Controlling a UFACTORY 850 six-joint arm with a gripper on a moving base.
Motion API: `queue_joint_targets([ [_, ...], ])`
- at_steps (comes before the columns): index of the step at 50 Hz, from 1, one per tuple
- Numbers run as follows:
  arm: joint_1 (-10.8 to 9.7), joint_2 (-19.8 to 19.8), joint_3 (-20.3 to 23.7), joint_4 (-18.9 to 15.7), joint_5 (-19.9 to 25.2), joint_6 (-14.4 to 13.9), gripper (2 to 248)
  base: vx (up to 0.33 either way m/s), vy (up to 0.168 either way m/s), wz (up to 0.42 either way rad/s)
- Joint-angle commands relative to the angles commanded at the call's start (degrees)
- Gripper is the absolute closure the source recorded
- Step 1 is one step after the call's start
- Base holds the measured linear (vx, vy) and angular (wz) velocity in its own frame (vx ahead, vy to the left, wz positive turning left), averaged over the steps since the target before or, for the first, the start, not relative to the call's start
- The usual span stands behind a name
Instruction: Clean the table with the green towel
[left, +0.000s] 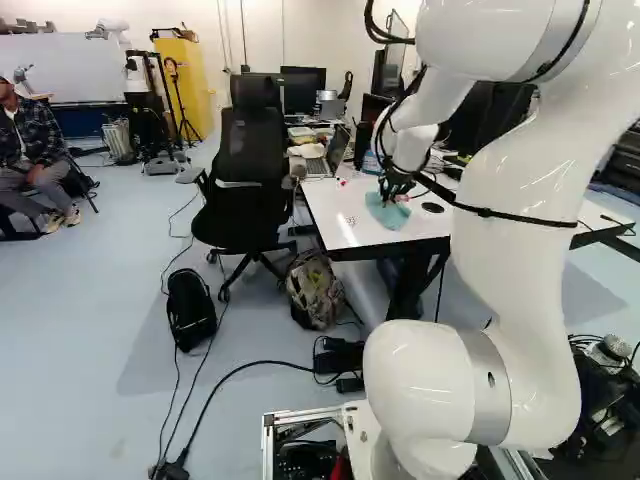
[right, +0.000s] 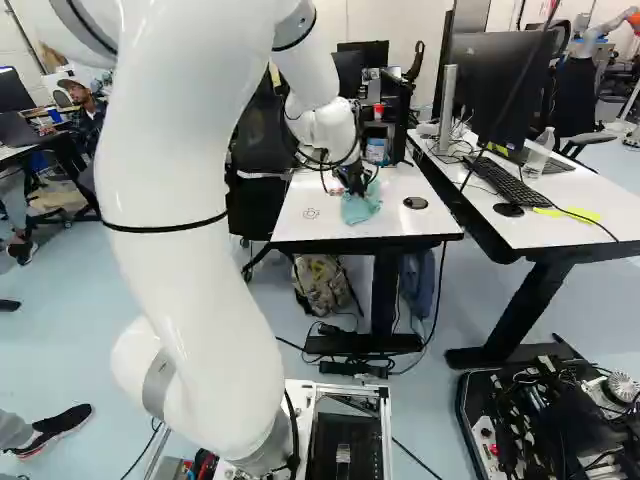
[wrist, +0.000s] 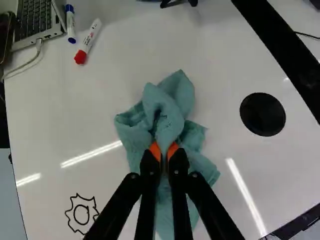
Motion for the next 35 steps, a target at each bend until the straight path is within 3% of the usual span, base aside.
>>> queue_joint_targets([
  [35, -0.1, 3.3, 2.0, 0.0, 0.0, 0.0, 214, 0.000, 0.000, 0.000],
])
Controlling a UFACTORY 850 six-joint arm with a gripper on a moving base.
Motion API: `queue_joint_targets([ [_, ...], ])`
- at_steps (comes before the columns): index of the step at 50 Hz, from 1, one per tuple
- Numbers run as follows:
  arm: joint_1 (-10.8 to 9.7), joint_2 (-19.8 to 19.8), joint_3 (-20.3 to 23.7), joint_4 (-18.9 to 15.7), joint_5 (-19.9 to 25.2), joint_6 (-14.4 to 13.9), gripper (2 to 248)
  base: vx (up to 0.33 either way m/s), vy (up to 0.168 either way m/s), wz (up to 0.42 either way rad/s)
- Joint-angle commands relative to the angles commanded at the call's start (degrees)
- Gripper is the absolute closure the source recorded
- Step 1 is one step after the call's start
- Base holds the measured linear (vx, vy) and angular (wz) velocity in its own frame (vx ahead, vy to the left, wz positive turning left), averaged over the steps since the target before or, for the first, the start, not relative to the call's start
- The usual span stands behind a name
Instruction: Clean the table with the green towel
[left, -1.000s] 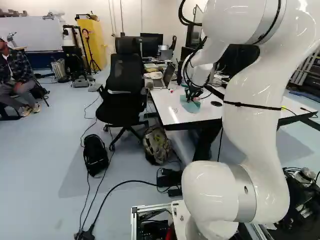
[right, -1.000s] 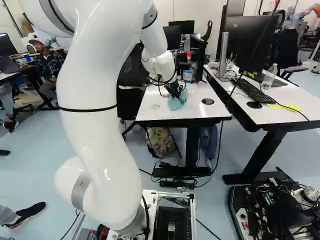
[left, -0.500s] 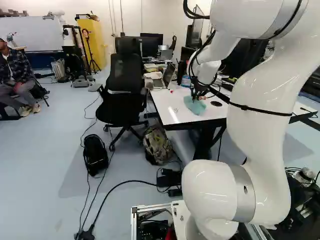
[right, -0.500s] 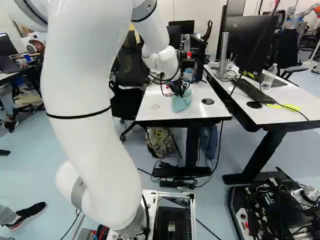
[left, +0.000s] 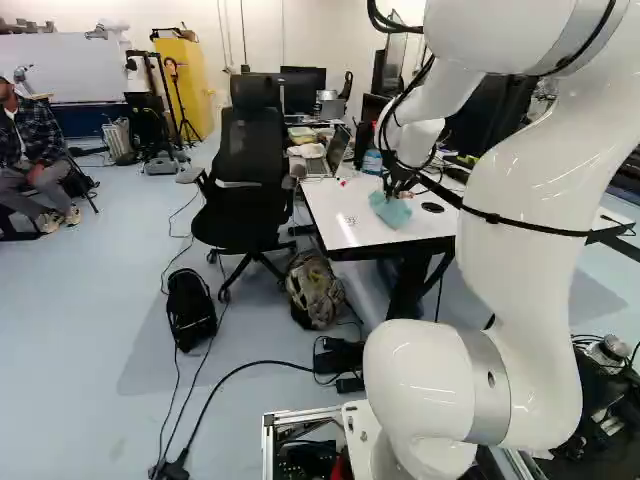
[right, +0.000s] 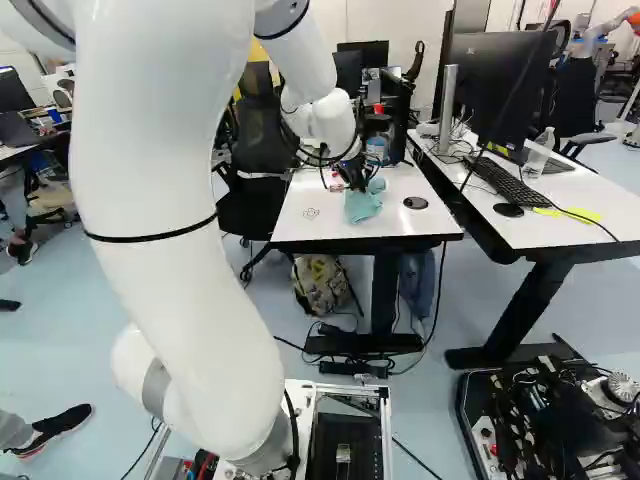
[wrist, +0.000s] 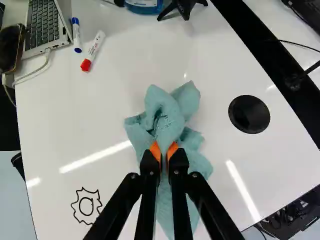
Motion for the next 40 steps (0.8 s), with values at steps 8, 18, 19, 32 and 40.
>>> queue_joint_targets([
  [8, 0.0, 1.6, 1.9, 0.0, 0.0, 0.0, 214, 0.000, 0.000, 0.000],
  [18, 0.1, 3.8, 4.4, 0.0, 0.0, 0.0, 214, 0.000, 0.000, 0.000],
  [19, 0.1, 4.0, 4.6, 0.0, 0.0, 0.0, 214, 0.000, 0.000, 0.000],
  [32, 0.3, 7.1, 8.1, 0.0, 0.0, 0.0, 214, 0.000, 0.000, 0.000],
  [40, 0.5, 9.2, 10.3, 0.0, 0.0, 0.0, 214, 0.000, 0.000, 0.000],
])
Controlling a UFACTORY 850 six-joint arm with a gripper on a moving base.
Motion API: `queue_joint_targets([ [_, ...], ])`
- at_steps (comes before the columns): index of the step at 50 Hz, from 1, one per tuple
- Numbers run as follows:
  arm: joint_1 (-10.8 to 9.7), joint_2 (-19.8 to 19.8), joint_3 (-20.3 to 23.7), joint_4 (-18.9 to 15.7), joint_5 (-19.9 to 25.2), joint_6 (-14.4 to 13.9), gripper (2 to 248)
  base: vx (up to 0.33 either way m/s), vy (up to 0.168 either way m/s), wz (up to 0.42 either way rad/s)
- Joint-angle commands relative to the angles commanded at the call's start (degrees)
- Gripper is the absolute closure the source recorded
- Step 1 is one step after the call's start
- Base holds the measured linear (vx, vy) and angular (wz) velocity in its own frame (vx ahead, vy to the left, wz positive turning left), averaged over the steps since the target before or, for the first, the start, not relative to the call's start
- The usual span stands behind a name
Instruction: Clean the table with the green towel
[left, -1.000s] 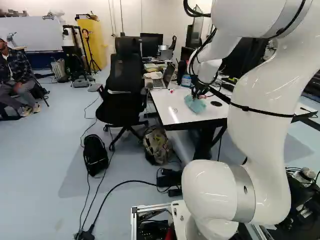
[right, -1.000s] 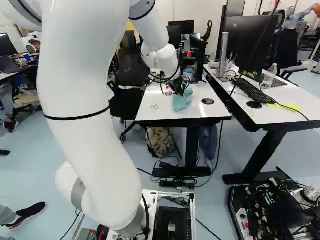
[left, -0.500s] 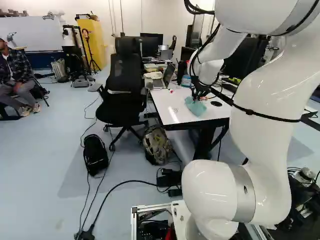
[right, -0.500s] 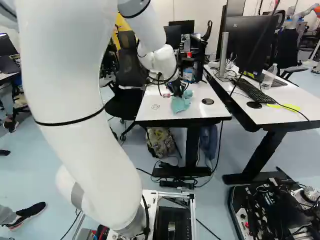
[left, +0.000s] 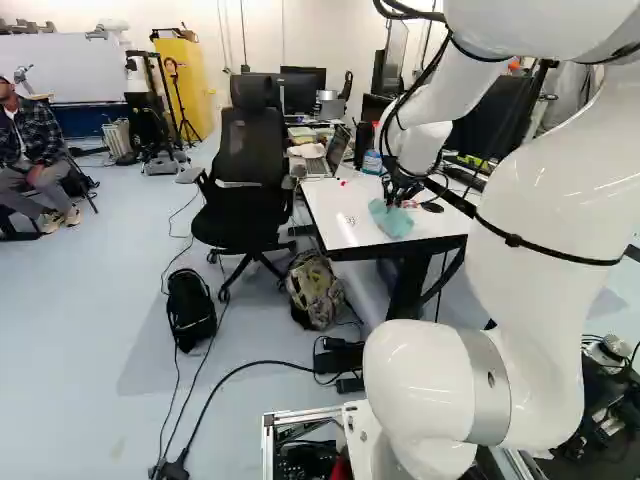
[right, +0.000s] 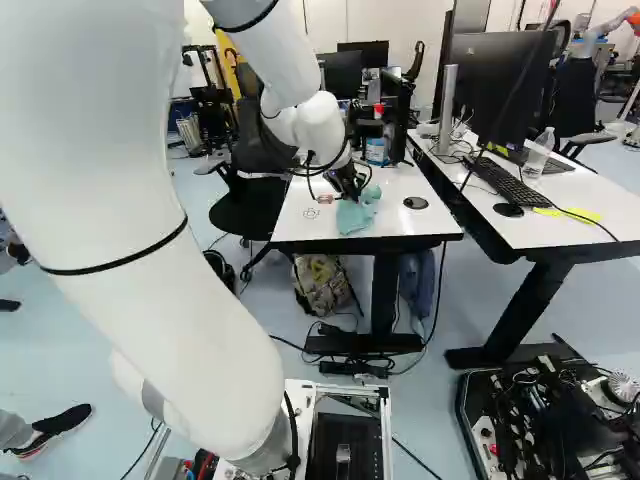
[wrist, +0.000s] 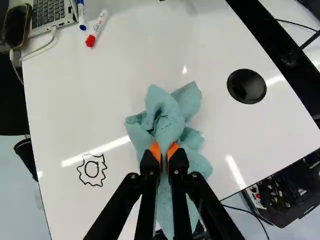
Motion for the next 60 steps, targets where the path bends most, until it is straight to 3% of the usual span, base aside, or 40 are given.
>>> queue_joint_targets([
  [38, 0.3, 0.8, 0.8, 0.0, 0.0, 0.0, 214, 0.000, 0.000, 0.000],
  [60, 2.3, 1.4, 1.5, 0.0, 0.0, 0.0, 214, 0.000, 0.000, 0.000],
])
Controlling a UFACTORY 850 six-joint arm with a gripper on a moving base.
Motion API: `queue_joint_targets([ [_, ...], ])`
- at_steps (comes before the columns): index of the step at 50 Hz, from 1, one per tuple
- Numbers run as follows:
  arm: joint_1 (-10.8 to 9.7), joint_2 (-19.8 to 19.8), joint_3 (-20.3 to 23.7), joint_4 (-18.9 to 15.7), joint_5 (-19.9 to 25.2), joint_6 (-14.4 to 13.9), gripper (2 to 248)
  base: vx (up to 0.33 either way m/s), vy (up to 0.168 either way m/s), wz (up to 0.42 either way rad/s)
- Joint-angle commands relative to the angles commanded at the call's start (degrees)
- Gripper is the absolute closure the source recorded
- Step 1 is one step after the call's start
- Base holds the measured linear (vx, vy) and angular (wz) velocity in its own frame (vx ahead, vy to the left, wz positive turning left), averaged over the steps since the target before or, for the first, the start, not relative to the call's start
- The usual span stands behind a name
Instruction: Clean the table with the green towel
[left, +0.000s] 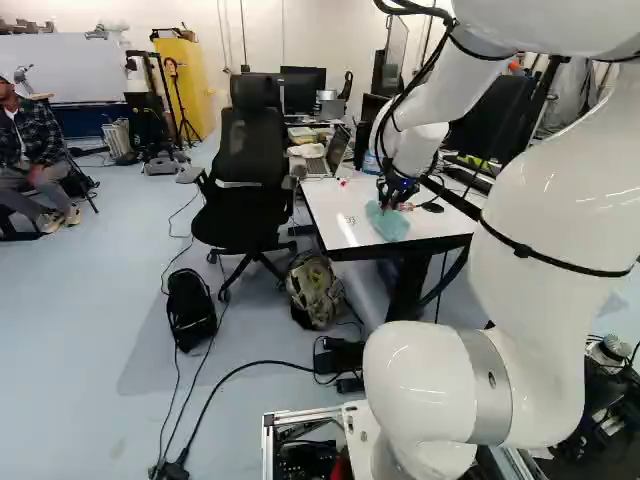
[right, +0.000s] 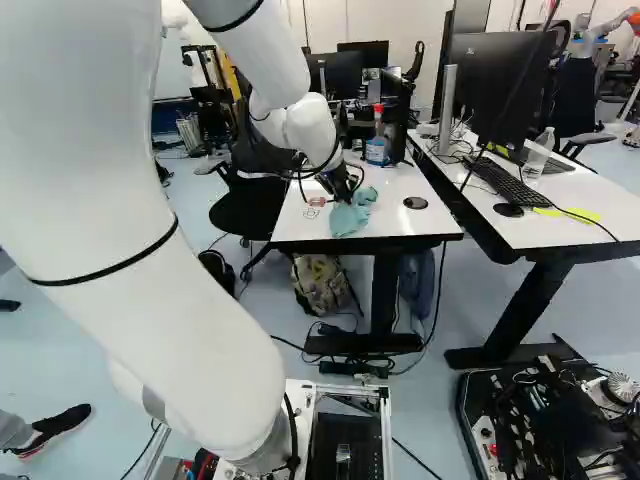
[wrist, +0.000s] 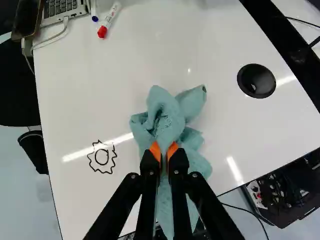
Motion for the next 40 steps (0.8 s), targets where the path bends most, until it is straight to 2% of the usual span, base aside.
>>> queue_joint_targets([
  [40, 4.7, -4.1, -4.4, 0.0, 0.0, 0.0, 214, 0.000, 0.000, 0.000],
])
